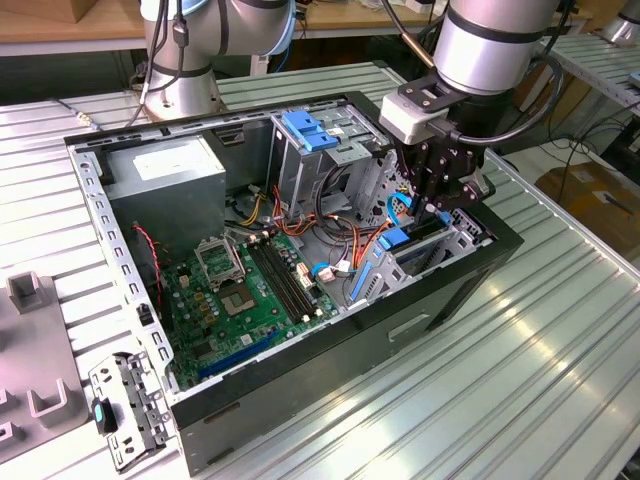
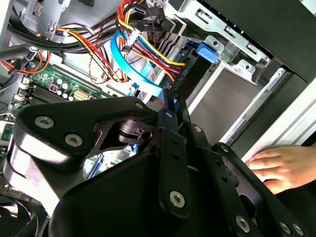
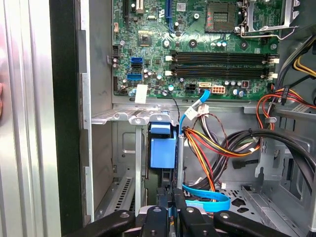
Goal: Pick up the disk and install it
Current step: 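Insert the second disk wire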
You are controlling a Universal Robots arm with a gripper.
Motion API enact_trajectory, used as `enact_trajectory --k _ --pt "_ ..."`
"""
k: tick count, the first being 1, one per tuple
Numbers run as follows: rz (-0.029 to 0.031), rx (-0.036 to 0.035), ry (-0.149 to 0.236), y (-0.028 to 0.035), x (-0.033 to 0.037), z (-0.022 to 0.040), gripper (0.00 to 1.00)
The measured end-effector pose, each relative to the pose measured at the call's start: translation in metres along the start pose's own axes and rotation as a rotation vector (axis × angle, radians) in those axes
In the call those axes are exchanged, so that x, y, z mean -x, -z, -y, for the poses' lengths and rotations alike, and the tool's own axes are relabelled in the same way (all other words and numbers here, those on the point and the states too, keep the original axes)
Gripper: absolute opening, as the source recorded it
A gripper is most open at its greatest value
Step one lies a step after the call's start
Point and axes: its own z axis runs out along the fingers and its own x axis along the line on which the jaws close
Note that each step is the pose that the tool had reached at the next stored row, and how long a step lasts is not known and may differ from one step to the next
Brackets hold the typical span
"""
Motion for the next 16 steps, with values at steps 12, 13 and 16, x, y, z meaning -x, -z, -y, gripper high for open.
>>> enact_trajectory --k 12,13,16 --pt "0.0368 -0.0006 -0.005 -0.0024 -0.0074 -0.0004 0.16" --pt "0.0494 -0.0009 -0.006 -0.0031 -0.0087 -0.0006 0.16" --pt "0.0728 -0.0014 -0.009 -0.0046 -0.0117 -0.0008 0.16"
